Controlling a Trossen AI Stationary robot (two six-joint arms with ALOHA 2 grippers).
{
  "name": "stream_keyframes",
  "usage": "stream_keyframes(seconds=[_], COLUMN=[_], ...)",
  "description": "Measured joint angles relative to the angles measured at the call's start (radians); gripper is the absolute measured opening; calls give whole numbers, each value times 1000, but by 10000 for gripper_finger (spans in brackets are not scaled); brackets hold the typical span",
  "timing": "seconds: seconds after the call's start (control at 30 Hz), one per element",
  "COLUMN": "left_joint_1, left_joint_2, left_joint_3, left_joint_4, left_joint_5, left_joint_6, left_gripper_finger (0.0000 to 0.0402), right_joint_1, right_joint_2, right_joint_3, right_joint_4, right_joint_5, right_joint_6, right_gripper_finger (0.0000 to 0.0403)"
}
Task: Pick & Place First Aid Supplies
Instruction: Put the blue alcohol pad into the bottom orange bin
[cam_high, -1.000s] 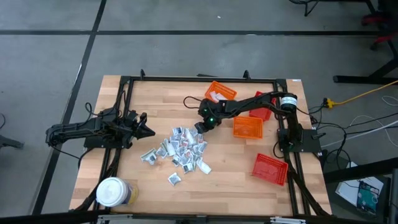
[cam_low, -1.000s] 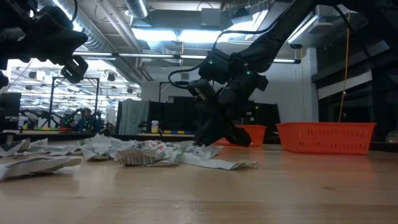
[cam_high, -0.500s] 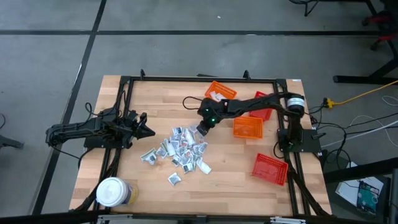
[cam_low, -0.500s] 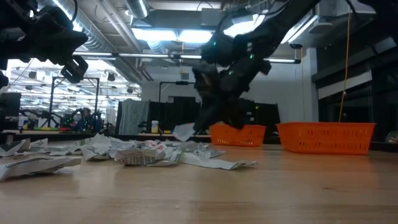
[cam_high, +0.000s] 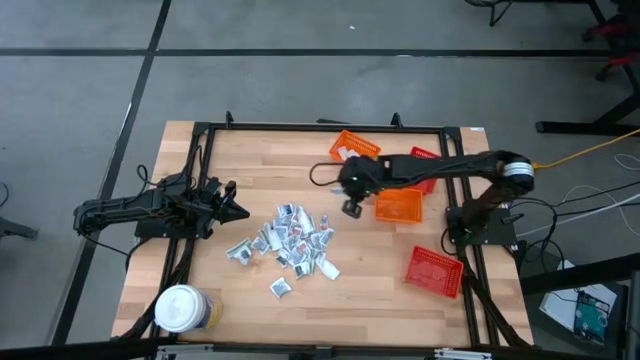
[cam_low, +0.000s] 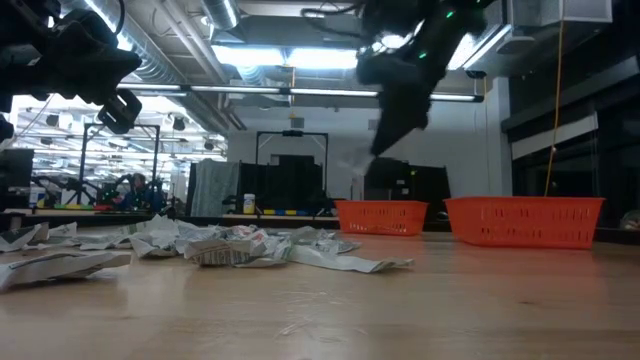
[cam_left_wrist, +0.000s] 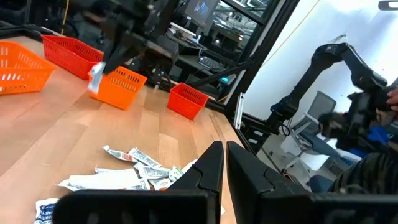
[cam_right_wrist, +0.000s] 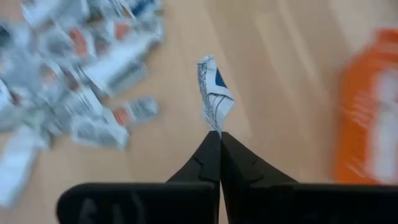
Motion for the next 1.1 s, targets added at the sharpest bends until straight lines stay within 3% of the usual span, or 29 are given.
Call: stream_keyframes(seconds=[0.27,0.43,0.6,0.8,1.1], left_joint_1=[0,0,0,0,0], left_joint_2=[0,0,0,0,0], left_joint_3=[0,0,0,0,0], left_joint_4=[0,0,0,0,0], left_joint_5=[0,0,0,0,0], left_joint_6=[0,0,0,0,0], left_gripper_finger=[15,16,16,15,15], right_joint_1=[59,68,68,119,249], right_joint_2=[-113,-135,-135,-125,-83], right_joint_3=[0,0,0,0,-5], right_joint_4=[-310,-488,-627,-687,-711], right_joint_5=[278,390,411,360,366], right_joint_6=[20,98,209,357,398], right_gripper_finger=[1,1,1,1,0])
